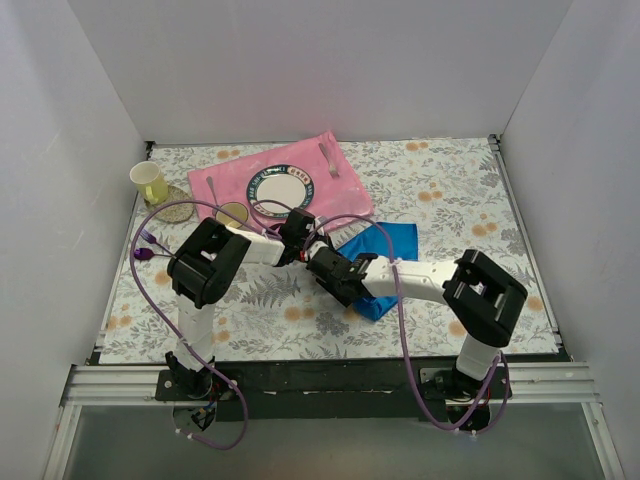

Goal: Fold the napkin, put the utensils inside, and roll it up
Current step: Roll the napkin with the utensil

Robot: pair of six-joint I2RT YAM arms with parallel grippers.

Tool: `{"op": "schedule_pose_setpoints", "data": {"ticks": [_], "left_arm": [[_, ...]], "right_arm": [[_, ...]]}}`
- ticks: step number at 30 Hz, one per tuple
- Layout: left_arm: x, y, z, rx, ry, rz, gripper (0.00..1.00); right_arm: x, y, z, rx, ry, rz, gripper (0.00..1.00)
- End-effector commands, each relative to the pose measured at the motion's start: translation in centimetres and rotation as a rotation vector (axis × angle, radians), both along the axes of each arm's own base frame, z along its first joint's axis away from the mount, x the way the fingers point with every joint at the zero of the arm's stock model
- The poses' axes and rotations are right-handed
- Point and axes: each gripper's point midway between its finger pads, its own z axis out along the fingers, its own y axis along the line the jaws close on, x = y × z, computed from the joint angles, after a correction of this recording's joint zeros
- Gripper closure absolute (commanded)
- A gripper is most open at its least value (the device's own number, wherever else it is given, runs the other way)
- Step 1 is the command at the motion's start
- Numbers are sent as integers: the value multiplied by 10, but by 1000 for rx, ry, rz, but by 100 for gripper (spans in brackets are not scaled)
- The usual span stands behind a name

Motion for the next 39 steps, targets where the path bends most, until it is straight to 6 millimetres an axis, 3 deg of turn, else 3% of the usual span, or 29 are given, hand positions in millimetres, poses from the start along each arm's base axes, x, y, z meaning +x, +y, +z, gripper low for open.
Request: {"op": "schedule_pose_setpoints", "data": {"ticks": [1,12,17,18,19,20,25,30,34,39], "left_arm": [[-40,59,-86,328,140,18,100],[-25,52,-66,309,87,-13,100],[3,42,-30,289,-8,-15,99],[4,44,-25,301,-10,-14,97],[12,44,-18,305,-37,-2,89],[22,42,-3,289,-72,12,85],[54,55,38,244,-129,103,62],[70,58,82,220,-199,128,55],[63,70,102,246,-233,150,53],[18,81,100,232,-139,163,51]], "right_arm": [[-13,-19,-34,7,99,-31,59],[-31,-12,-50,226,308,-8,90],[-42,-4,-52,371,442,11,99],[-46,-5,-54,390,465,6,99],[-51,-2,-52,432,506,10,99],[-48,-4,-52,463,524,-8,99],[-51,0,-48,575,593,-2,99],[-58,6,-48,666,685,4,99],[-54,9,-46,759,748,-29,99],[-54,12,-43,861,862,-80,99]]}}
